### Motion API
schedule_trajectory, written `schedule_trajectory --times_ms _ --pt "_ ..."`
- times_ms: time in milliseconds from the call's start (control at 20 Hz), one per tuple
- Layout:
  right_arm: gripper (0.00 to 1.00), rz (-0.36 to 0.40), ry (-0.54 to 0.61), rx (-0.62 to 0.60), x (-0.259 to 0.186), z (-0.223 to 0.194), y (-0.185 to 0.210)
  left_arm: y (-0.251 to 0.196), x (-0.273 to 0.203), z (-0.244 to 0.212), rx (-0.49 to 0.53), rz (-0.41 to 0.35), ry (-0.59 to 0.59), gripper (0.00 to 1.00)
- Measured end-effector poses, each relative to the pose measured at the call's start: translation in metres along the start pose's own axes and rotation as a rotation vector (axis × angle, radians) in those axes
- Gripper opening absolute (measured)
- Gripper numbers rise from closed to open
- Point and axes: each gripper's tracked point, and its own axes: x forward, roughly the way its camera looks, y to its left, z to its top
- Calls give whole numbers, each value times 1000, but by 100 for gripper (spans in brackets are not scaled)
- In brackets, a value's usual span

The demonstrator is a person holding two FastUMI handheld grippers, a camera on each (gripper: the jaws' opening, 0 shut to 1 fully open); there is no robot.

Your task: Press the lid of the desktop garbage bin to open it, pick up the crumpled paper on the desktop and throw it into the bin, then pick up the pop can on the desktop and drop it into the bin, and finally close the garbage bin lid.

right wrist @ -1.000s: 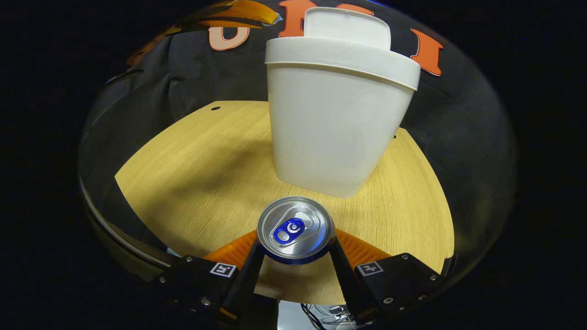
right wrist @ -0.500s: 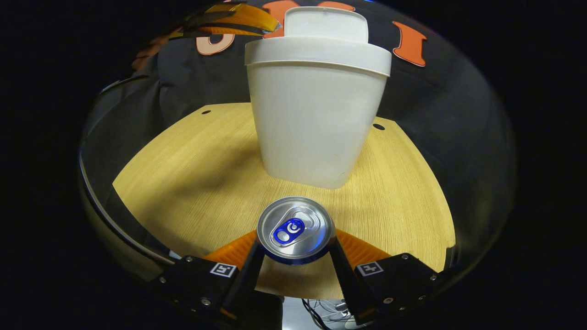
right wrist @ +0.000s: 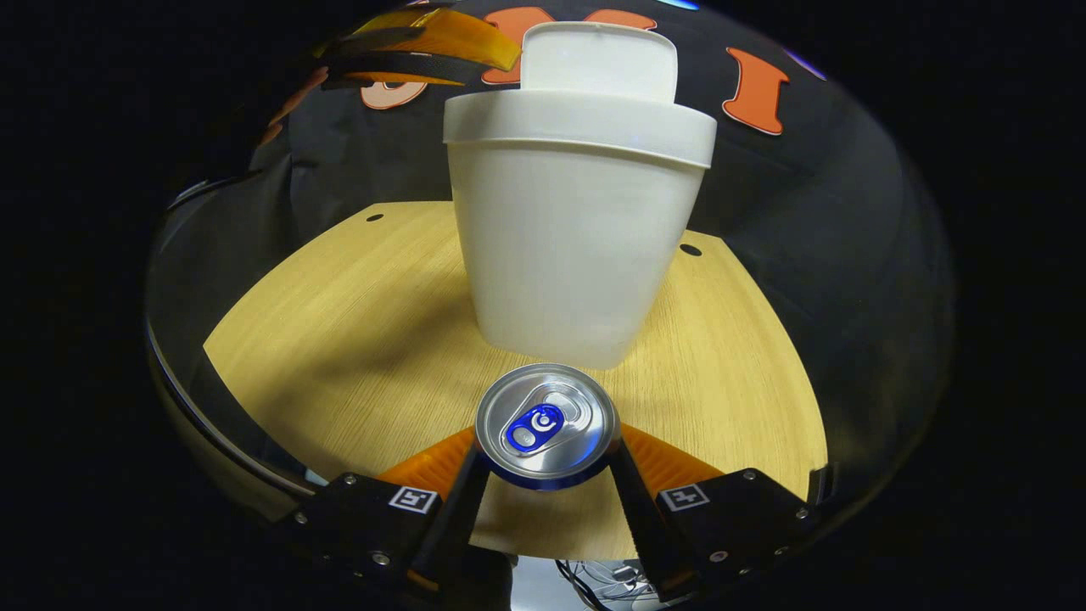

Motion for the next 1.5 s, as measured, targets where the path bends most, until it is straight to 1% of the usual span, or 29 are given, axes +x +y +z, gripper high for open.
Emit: schedule_trajectory --times_ms 50,100,150,200,250,300,350,450,800,900,950,1000,1050,1100,1150,1200,1250,1450,1500 --pt "80 -6 -15 -3 -2 6 -3 2 0 1 -2 -1 -3 77" --pt "76 -11 -26 -7 -5 13 -5 3 -2 0 0 6 -2 81" --pt "81 -16 -44 -10 -10 23 -8 7 -3 2 3 17 -5 84" --pt "80 -20 -64 -12 -17 36 -12 9 -5 3 -2 22 -9 90" --pt "80 -25 -84 -13 -22 49 -16 12 -8 2 -7 28 -13 90" --pt "75 -32 -101 -17 -25 61 -20 13 -10 0 -14 31 -11 93" --pt "80 -40 -118 -23 -25 72 -24 14 -10 -1 -20 36 -9 93" --pt "80 -51 -151 -34 -36 91 -32 20 -16 -6 -24 54 -4 96" --pt "80 -60 -257 -73 -81 152 -46 35 -35 -19 -23 109 3 96" --pt "80 -63 -285 -95 -89 170 -49 44 -41 -21 -19 143 2 96" --pt "80 -63 -303 -105 -93 180 -50 48 -44 -22 -20 155 -1 94" --pt "80 -63 -321 -116 -97 189 -51 51 -46 -23 -25 165 -3 96" --pt "80 -61 -336 -128 -99 197 -52 55 -48 -25 -30 176 -3 96" --pt "75 -62 -349 -139 -101 205 -53 59 -51 -25 -34 188 -4 94" --pt "80 -64 -356 -151 -102 212 -54 63 -54 -23 -38 199 -7 94" --pt "80 -66 -369 -161 -103 219 -55 67 -57 -24 -39 214 -9 94" --pt "80 -67 -379 -166 -103 226 -57 73 -62 -24 -35 233 -14 96" --pt "80 -89 -407 -206 -99 250 -64 97 -76 -24 -37 301 -27 96" --pt "80 -90 -413 -204 -97 256 -66 102 -80 -28 -42 317 -25 99"
